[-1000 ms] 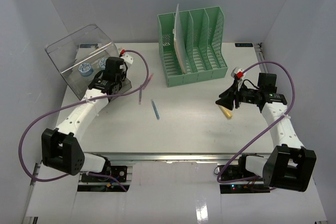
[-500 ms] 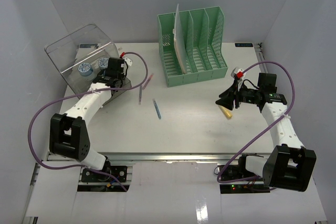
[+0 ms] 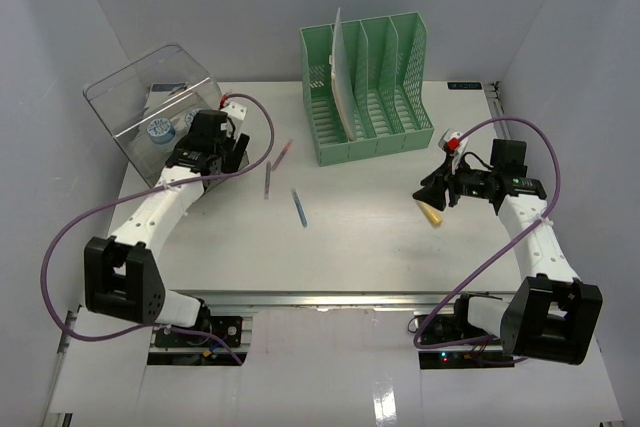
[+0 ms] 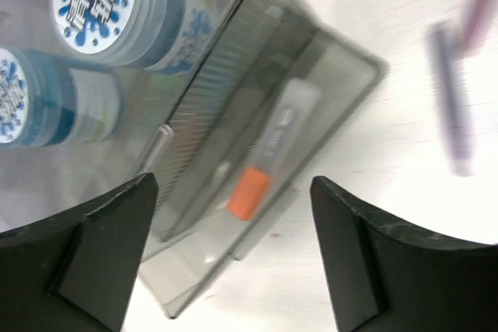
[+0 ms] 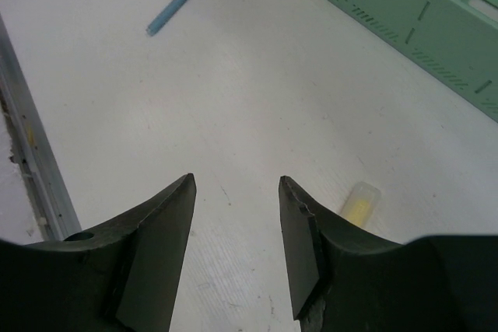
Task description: Organize the desk
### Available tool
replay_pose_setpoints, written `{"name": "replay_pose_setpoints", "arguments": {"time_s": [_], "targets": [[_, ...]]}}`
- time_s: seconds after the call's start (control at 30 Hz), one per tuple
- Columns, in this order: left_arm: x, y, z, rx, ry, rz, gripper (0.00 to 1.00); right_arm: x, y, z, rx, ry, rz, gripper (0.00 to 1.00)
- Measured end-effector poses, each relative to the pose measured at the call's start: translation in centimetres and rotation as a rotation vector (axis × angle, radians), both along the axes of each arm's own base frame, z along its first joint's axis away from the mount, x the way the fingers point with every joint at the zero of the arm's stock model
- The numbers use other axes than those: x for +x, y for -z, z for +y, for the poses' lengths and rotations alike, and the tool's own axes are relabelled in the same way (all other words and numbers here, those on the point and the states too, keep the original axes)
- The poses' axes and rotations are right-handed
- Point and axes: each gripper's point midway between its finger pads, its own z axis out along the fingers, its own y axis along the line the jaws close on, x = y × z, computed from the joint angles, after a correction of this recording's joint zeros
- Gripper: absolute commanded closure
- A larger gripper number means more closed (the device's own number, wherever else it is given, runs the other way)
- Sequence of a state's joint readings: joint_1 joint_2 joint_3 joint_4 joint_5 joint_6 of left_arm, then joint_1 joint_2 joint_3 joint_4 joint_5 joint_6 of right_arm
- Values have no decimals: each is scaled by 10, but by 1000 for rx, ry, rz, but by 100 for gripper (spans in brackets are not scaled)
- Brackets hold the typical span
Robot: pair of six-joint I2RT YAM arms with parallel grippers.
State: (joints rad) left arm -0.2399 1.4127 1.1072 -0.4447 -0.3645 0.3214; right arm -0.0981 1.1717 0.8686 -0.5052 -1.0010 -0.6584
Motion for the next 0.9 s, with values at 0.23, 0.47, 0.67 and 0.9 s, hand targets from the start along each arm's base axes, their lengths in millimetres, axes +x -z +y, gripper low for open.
{"name": "replay_pose_setpoints", "arguments": {"time_s": [0.23,0.47,0.67,0.9], "targets": [[-41,-57,-72,-449,259,-164,2,17,39,-41,-238,195,35,10],[-107,-33,-107,-665,456,-195,2,18,105,-91,-505,341,200,8],[-126,-35,-108,-712,475,-256,2,16,151,-96,-588,328,354,10],[-138,-81,-105,-726,526,-437,2,26,159,-80,-585,304,389,22]]}}
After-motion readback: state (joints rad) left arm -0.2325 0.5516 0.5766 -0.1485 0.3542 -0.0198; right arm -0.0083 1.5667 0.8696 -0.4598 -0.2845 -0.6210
